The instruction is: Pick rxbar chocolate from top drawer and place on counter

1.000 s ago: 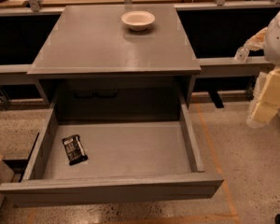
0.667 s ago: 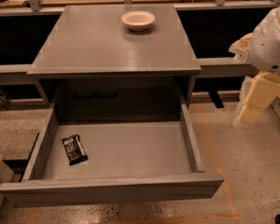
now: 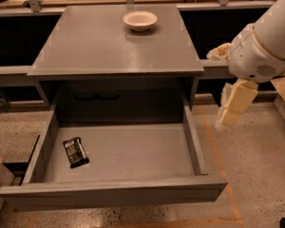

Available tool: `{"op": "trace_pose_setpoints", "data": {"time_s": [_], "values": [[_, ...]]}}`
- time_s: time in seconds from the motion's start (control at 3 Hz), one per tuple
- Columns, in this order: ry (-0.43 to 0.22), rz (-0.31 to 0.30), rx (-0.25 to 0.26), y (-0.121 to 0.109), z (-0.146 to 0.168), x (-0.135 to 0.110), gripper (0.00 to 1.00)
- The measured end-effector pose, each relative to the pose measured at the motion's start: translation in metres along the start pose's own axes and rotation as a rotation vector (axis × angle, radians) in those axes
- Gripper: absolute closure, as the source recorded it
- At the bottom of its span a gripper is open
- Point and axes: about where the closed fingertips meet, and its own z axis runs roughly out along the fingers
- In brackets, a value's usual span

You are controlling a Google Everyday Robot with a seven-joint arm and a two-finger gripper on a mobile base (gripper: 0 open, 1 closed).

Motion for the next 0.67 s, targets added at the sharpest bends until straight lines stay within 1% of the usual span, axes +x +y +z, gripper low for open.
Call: {"op": "trace_pose_setpoints", "data": {"time_s": [0.33, 0.67], "values": [[0.011, 0.055, -0.002, 0.006, 0.000, 0.011, 0.00], [-0.067, 0.109, -0.029, 0.011, 0.037, 0.009, 0.00]]}}
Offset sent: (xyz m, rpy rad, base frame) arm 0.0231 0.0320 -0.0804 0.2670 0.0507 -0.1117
